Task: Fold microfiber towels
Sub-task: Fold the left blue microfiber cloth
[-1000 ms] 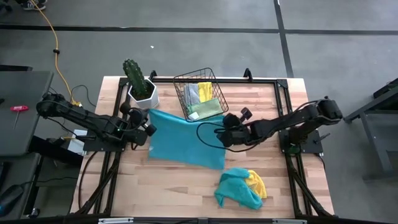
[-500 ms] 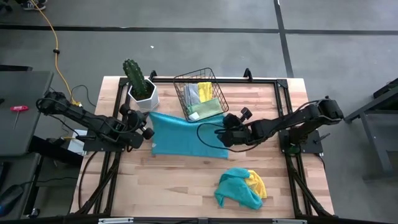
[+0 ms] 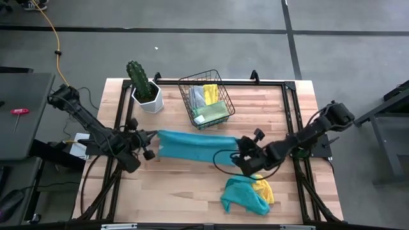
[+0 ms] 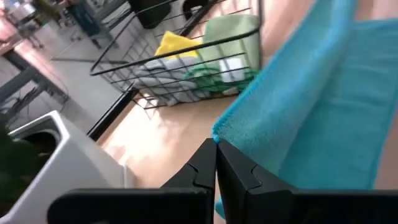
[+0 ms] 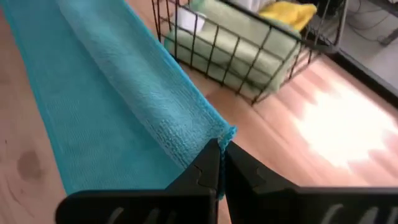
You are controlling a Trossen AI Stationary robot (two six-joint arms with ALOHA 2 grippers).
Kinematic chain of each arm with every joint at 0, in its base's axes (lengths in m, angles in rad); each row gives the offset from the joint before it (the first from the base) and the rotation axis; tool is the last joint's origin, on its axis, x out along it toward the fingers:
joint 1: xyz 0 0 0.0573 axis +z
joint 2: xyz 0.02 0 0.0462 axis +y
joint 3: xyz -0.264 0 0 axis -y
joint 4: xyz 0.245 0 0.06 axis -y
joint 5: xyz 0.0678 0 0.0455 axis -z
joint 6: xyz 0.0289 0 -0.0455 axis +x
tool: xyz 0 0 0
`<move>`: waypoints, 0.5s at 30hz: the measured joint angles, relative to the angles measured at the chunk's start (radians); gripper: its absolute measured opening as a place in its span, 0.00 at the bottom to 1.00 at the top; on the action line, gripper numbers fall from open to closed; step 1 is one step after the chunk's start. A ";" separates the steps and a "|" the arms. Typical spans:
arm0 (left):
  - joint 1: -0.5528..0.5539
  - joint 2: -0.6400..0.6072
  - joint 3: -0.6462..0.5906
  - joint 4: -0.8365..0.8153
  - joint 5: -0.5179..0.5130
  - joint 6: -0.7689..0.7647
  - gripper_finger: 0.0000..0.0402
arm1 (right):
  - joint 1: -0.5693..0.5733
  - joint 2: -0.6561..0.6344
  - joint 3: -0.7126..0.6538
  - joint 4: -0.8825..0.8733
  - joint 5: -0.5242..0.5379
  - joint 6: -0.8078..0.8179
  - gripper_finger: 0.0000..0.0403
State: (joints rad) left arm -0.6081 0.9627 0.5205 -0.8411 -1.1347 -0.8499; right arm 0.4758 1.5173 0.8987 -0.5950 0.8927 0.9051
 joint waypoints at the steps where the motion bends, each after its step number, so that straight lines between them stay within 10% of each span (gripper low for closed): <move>1: -0.012 0.018 0.000 0.001 -0.001 -0.008 0.00 | 0.012 0.000 -0.019 0.008 0.008 0.026 0.00; 15: -0.020 0.263 0.000 0.016 -0.144 -0.011 0.00 | 0.076 0.000 -0.085 0.183 0.002 0.060 0.00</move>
State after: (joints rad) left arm -0.6284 1.2261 0.5205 -0.8251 -1.2790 -0.8612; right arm 0.5522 1.5177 0.8135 -0.4119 0.8945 0.9647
